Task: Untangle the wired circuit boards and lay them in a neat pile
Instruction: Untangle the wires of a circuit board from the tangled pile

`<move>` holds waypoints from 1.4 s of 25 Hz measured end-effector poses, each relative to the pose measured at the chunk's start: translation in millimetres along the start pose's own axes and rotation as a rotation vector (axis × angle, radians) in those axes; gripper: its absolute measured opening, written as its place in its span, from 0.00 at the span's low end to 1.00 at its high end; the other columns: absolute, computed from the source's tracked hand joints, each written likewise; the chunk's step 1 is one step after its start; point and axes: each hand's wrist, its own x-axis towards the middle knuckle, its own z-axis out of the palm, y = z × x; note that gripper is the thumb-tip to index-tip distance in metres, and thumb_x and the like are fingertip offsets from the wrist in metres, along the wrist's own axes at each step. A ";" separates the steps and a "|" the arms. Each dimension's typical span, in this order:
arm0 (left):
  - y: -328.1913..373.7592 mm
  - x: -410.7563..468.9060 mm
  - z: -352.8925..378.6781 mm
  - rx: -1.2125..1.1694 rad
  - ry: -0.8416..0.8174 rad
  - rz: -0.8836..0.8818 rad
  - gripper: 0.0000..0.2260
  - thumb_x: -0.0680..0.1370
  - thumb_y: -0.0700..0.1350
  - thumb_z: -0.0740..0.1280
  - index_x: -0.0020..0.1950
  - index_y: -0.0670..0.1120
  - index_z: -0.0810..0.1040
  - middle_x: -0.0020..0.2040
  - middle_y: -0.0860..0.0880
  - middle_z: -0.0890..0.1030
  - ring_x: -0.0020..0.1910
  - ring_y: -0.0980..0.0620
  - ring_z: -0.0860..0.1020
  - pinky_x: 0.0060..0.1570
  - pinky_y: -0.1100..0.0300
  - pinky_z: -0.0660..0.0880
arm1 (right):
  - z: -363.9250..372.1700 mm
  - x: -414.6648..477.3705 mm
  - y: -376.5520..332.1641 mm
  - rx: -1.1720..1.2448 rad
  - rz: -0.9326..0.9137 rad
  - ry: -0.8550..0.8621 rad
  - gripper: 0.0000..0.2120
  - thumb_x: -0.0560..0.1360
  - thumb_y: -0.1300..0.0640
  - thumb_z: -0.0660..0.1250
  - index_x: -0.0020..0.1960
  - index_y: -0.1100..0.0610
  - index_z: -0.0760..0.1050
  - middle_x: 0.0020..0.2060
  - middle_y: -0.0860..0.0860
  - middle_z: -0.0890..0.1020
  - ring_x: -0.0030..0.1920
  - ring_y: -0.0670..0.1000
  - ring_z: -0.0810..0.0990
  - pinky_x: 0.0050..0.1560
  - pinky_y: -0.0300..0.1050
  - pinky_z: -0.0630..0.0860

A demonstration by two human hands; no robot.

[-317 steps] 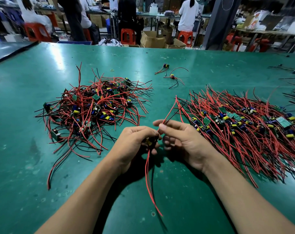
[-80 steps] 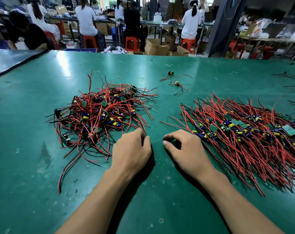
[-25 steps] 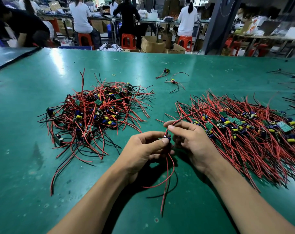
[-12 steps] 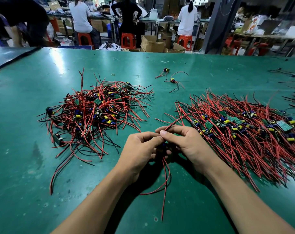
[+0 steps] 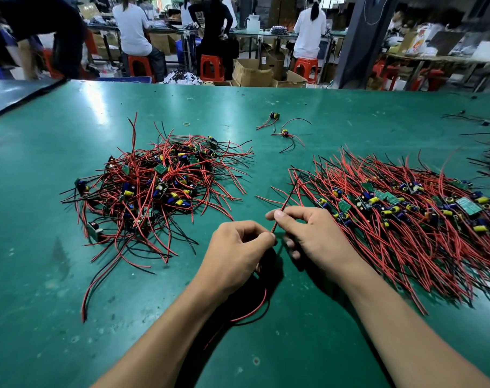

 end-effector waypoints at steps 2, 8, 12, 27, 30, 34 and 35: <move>0.4 -1.0 0.8 0.011 0.000 0.007 0.07 0.74 0.38 0.68 0.37 0.40 0.82 0.28 0.48 0.80 0.26 0.54 0.74 0.28 0.67 0.69 | 0.1 1.7 2.1 0.039 -0.013 0.066 0.08 0.80 0.53 0.67 0.46 0.54 0.84 0.23 0.50 0.69 0.21 0.46 0.66 0.22 0.33 0.64; 1.1 -0.3 1.3 -0.025 -0.001 -0.012 0.07 0.75 0.38 0.68 0.38 0.41 0.83 0.30 0.43 0.79 0.29 0.51 0.73 0.29 0.64 0.69 | 0.0 6.7 3.7 0.085 -0.087 0.264 0.09 0.78 0.56 0.70 0.46 0.61 0.82 0.24 0.50 0.70 0.22 0.46 0.65 0.22 0.37 0.65; 2.3 -2.9 2.2 -0.055 -0.044 -0.045 0.08 0.77 0.38 0.66 0.44 0.44 0.85 0.30 0.43 0.77 0.31 0.49 0.71 0.33 0.59 0.67 | -2.3 7.8 -4.4 0.383 -0.046 0.300 0.08 0.79 0.61 0.68 0.43 0.62 0.78 0.32 0.50 0.77 0.22 0.43 0.63 0.20 0.35 0.61; 1.5 -1.4 -10.5 -0.110 -0.272 -0.075 0.06 0.77 0.38 0.69 0.43 0.42 0.86 0.34 0.45 0.78 0.33 0.50 0.71 0.32 0.64 0.67 | -13.2 5.6 -23.6 0.861 0.153 0.180 0.12 0.79 0.59 0.65 0.37 0.59 0.72 0.28 0.48 0.68 0.18 0.42 0.60 0.17 0.32 0.56; 2.7 -2.7 -14.2 -0.139 -0.356 -0.085 0.06 0.77 0.38 0.69 0.45 0.43 0.86 0.35 0.43 0.79 0.30 0.51 0.71 0.31 0.64 0.67 | -13.0 6.1 -22.2 0.903 0.177 0.152 0.13 0.79 0.58 0.65 0.36 0.58 0.71 0.27 0.47 0.70 0.18 0.42 0.59 0.17 0.32 0.56; 3.3 -1.8 -15.1 -0.142 -0.348 -0.091 0.06 0.76 0.38 0.70 0.44 0.44 0.86 0.33 0.46 0.81 0.31 0.51 0.71 0.32 0.63 0.67 | -13.8 6.8 -20.5 0.847 0.148 0.167 0.07 0.77 0.58 0.66 0.41 0.60 0.74 0.27 0.45 0.72 0.19 0.42 0.60 0.18 0.31 0.57; 3.3 -1.6 -15.2 -0.143 -0.347 -0.091 0.06 0.76 0.38 0.70 0.43 0.44 0.86 0.33 0.46 0.81 0.31 0.51 0.71 0.32 0.62 0.67 | -14.7 6.8 -20.6 0.850 0.136 0.167 0.06 0.75 0.58 0.68 0.42 0.60 0.74 0.27 0.46 0.72 0.19 0.42 0.60 0.18 0.31 0.57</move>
